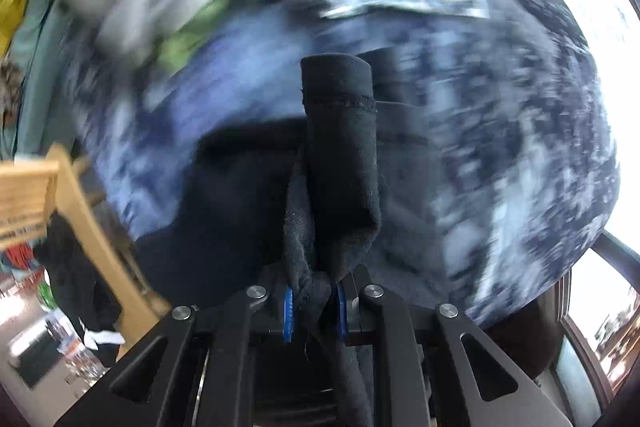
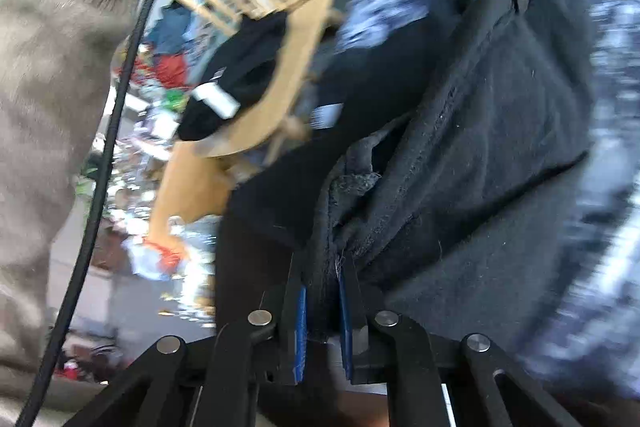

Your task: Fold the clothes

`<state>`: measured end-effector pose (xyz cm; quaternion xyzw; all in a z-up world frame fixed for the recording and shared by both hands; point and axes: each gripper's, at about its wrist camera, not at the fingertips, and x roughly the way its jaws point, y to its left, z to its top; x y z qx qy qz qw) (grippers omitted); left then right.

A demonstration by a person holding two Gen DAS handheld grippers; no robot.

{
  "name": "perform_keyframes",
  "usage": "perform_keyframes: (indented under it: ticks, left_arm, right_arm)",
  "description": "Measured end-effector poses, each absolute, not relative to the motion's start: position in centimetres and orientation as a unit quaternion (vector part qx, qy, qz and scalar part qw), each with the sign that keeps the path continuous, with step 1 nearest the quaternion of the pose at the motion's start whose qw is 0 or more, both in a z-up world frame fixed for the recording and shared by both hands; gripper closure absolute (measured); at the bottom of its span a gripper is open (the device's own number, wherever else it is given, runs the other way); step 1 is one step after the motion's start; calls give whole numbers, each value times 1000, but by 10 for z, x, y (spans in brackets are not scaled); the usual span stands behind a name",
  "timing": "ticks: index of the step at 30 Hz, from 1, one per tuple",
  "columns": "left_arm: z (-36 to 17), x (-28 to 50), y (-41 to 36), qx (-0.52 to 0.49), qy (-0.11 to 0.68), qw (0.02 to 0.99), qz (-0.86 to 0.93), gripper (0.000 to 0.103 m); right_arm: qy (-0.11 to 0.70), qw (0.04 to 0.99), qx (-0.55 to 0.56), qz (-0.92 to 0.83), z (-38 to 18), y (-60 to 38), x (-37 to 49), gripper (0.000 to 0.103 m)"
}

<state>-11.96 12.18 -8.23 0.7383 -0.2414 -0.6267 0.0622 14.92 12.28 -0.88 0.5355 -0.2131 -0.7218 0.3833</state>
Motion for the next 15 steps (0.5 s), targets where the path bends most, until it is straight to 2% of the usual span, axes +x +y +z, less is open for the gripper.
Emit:
perform_keyframes:
  ticks: [7,15]
  left_arm:
    - [-64,-100,-17,740,-182,85,-643,87]
    - [-87,-103,-85,752,-132,74,-642,87]
  right_arm:
    - [-224,428,564,-670,-38,24,131,92]
    - [-220,442,600,-630,-70,-55,115,92]
